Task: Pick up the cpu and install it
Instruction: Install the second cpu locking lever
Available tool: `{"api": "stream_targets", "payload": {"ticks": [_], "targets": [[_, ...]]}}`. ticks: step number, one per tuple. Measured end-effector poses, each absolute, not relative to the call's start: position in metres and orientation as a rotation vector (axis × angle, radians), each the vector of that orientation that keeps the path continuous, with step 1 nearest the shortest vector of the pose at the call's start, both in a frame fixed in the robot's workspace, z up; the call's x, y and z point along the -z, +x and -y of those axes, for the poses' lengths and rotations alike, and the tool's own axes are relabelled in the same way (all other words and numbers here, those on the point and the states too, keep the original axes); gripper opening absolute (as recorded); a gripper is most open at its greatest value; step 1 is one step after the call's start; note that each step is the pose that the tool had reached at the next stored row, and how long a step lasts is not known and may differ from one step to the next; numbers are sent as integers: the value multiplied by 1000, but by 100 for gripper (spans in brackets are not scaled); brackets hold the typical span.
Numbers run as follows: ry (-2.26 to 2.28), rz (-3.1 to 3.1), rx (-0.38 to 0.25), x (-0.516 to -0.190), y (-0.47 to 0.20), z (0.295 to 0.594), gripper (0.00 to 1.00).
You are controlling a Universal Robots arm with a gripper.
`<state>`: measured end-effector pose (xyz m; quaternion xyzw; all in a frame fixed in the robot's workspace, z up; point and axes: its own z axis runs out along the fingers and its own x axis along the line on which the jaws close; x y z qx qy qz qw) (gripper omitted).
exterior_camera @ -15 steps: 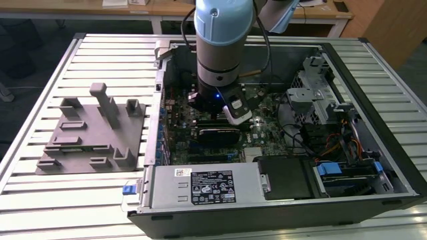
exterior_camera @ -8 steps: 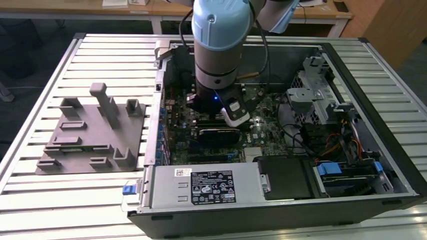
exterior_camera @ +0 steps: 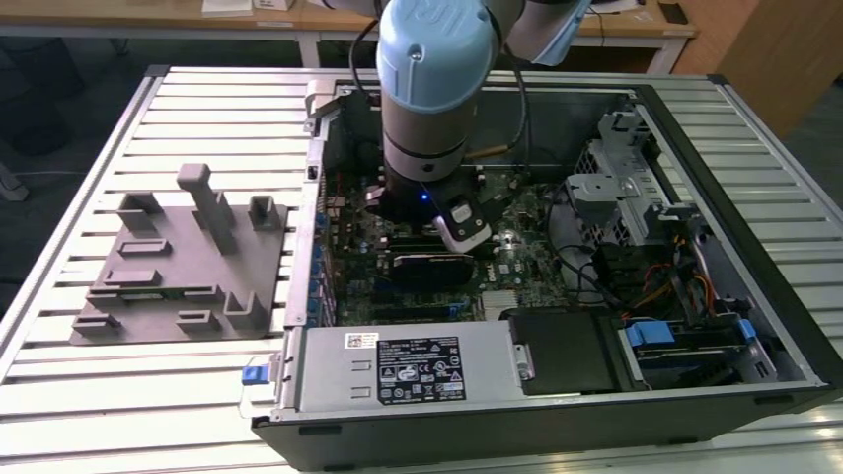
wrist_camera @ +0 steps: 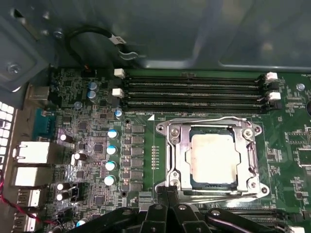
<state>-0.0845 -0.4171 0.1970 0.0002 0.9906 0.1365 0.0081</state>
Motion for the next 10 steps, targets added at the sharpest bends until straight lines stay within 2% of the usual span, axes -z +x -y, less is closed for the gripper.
{"api": "stream_targets", "payload": {"ticks": [10], "targets": [[-42, -3096, -441, -197, -85, 423, 11]]}}
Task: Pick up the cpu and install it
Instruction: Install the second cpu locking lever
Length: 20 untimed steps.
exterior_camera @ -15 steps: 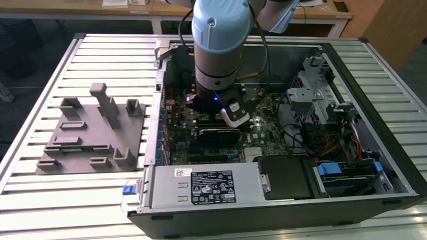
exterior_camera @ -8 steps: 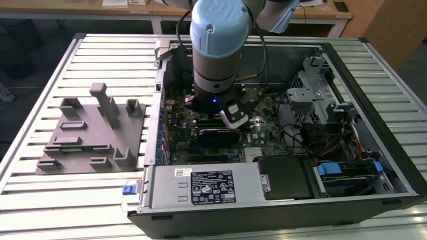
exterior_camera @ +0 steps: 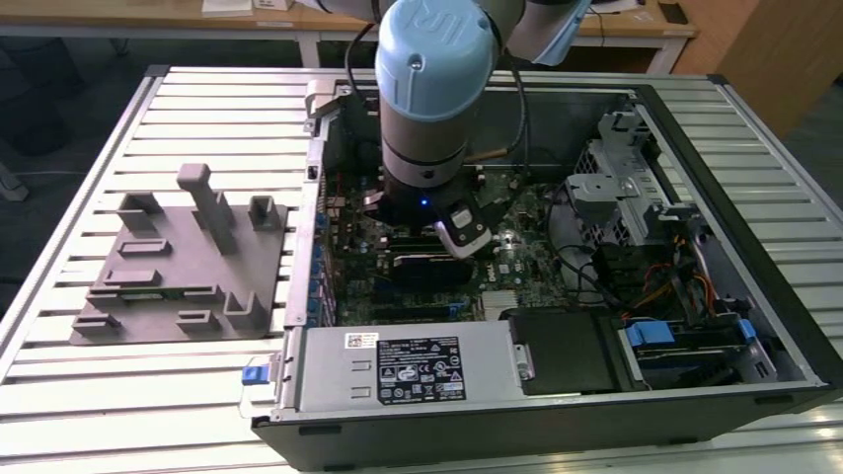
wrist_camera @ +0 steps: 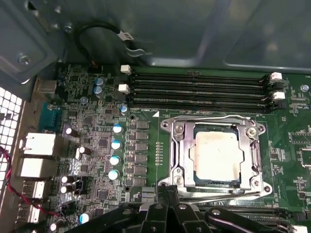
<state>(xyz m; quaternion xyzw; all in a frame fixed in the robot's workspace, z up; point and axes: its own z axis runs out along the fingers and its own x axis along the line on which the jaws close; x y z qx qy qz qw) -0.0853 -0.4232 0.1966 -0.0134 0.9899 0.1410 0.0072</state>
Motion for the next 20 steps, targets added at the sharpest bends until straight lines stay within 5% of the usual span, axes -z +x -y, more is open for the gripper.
{"api": "stream_targets", "payload": {"ticks": [20], "targets": [[-58, -3088, -490, -191, -86, 427, 11]]}}
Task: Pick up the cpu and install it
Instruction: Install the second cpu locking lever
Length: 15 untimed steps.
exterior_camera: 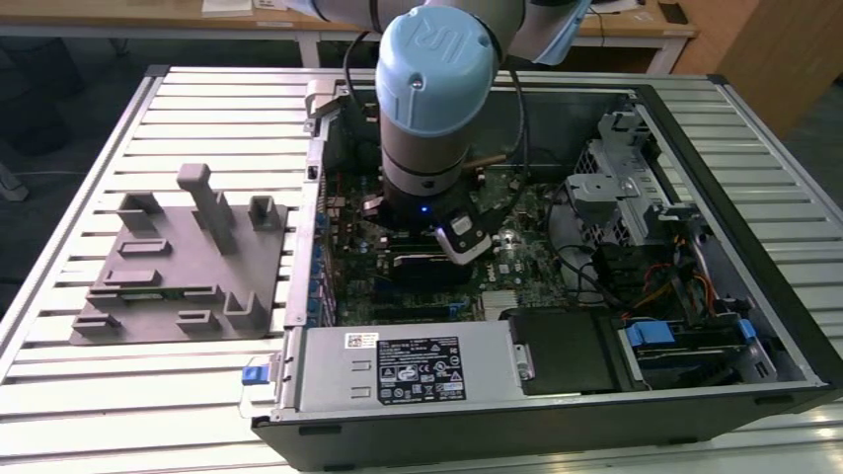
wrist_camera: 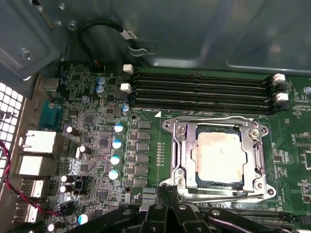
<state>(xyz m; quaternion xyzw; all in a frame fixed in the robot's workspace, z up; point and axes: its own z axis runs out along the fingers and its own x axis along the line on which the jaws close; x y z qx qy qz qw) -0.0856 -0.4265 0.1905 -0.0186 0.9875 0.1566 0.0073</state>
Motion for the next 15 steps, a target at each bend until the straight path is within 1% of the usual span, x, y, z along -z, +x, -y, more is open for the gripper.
{"api": "stream_targets", "payload": {"ticks": [7, 15], "targets": [[-58, -3082, -515, -188, -87, 426, 11], [-58, -3080, -520, -192, -86, 426, 11]]}}
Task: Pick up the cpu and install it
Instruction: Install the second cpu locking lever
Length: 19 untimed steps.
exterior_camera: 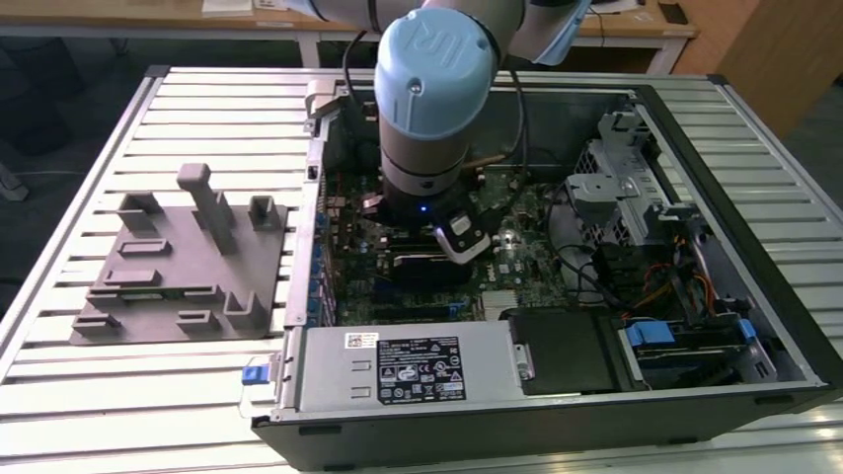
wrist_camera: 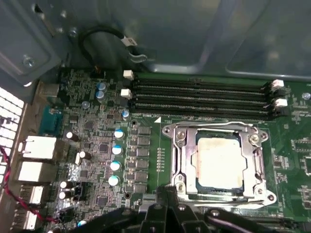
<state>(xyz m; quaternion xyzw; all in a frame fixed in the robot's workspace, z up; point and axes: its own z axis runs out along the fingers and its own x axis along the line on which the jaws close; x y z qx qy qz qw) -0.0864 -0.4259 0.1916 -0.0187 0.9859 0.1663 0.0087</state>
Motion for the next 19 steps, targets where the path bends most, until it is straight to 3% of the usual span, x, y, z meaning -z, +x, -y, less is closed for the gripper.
{"api": "stream_targets", "payload": {"ticks": [19], "targets": [[-55, -3099, -501, -203, -77, 427, 11]]}}
